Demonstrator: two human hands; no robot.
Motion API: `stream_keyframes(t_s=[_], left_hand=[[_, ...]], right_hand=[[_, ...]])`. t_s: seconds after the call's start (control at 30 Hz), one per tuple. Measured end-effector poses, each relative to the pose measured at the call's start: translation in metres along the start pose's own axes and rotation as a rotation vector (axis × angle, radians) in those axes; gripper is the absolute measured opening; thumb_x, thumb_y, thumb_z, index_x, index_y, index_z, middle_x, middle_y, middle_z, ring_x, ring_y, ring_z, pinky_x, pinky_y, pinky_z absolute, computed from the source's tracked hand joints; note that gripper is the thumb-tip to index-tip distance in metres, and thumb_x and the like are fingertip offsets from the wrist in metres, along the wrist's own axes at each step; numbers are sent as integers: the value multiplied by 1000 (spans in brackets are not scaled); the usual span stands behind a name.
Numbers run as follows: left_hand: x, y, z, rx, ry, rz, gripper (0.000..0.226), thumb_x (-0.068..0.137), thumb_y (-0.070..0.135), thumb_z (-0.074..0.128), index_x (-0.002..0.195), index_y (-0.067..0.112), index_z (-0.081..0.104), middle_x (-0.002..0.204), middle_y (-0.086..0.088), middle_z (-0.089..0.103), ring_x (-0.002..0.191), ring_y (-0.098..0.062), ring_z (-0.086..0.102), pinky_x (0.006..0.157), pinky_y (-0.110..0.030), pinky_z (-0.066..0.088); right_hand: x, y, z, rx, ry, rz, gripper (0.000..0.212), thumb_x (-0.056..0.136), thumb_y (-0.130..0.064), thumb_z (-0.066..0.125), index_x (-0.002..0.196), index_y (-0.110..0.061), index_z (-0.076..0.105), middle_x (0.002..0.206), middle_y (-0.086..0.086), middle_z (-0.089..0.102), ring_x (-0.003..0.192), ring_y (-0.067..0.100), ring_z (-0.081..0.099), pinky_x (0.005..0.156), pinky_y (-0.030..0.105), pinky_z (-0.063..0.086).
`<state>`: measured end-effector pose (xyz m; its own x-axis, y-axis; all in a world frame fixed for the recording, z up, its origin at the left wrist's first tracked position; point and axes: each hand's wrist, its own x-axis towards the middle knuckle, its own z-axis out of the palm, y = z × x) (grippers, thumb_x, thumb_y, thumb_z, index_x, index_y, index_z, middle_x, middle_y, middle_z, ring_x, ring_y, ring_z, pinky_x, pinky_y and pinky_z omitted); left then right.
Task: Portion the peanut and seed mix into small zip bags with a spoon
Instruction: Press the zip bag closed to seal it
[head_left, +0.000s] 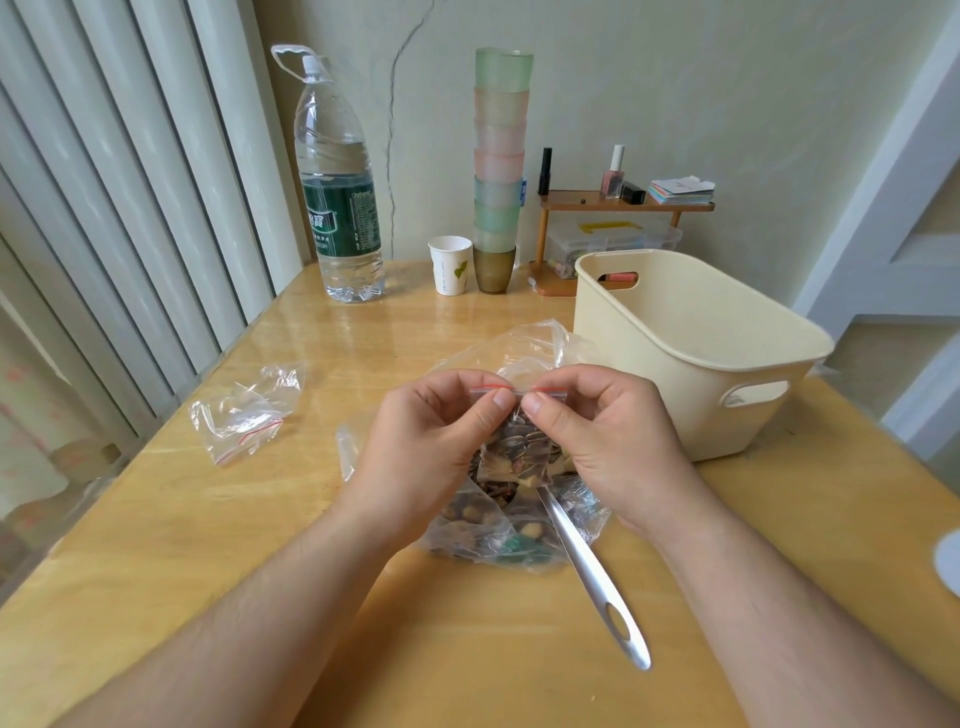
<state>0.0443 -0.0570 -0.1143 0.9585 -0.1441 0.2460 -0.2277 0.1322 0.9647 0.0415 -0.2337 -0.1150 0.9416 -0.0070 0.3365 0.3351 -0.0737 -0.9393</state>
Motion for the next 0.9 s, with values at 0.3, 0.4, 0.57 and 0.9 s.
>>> stream_keyframes(t_s=[0.3, 0.4, 0.57, 0.9], left_hand=[[-4, -1, 1, 119, 5, 16, 7, 97, 21, 72, 92, 18, 77, 86, -4, 80, 77, -17, 73, 76, -41, 59], [-4, 0, 2, 143, -6, 21, 9, 98, 21, 70, 92, 20, 76, 84, -1, 79, 75, -16, 71, 74, -37, 58], [-4, 2, 2, 118, 9, 45, 8, 97, 22, 71, 96, 16, 77, 87, -3, 80, 78, -18, 74, 73, -34, 59], [6, -1, -12, 177, 85, 20, 14, 79, 29, 84, 80, 16, 81, 87, -7, 81, 92, -34, 77, 93, -55, 60]], right_hand=[[1, 3, 1, -47, -57, -41, 7, 84, -28, 75, 88, -34, 78, 90, -2, 77, 89, 30, 69, 88, 46, 60], [2, 4, 1, -98, -81, -68, 7, 86, -29, 73, 89, -34, 75, 88, -10, 73, 89, 14, 66, 86, 33, 55], [2, 0, -3, -36, -36, -33, 12, 88, -24, 82, 90, -35, 79, 92, 3, 78, 93, 32, 73, 88, 47, 62], [3, -4, -5, -48, 7, 3, 13, 84, -12, 85, 79, -22, 79, 82, 1, 77, 79, 15, 71, 73, 29, 58]])
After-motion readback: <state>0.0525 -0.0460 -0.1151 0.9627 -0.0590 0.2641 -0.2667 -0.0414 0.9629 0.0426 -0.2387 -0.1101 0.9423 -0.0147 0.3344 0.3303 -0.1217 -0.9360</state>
